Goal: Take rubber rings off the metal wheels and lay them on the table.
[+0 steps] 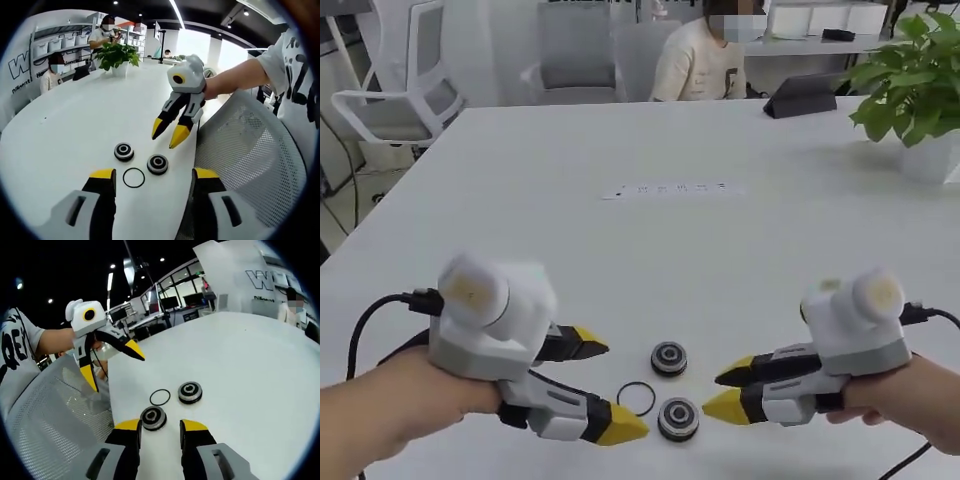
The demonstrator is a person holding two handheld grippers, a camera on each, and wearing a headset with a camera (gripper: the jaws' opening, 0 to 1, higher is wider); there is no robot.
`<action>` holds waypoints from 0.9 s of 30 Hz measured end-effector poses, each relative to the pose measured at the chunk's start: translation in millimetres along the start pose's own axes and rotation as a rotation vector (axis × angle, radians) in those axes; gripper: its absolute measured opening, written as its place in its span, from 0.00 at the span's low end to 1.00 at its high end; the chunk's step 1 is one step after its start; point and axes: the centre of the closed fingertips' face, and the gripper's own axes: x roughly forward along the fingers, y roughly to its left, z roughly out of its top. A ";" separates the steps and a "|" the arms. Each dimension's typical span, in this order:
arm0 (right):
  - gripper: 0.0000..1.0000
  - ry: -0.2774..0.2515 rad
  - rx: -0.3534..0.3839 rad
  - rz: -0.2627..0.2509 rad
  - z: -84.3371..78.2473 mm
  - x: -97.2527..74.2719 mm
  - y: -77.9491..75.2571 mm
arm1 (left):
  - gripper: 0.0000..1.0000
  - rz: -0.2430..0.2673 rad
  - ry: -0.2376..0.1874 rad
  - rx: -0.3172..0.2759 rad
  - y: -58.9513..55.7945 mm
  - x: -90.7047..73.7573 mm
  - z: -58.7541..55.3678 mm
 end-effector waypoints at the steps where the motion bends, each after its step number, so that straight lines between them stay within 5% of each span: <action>1: 0.28 0.001 -0.003 0.002 -1.1 0.5 0.2 | 0.56 -0.002 0.007 -0.005 0.1 2.1 -1.6; 27: 0.26 0.056 -0.061 0.044 -18.6 17.7 1.2 | 0.44 -0.077 0.070 0.001 -7.1 37.9 -15.0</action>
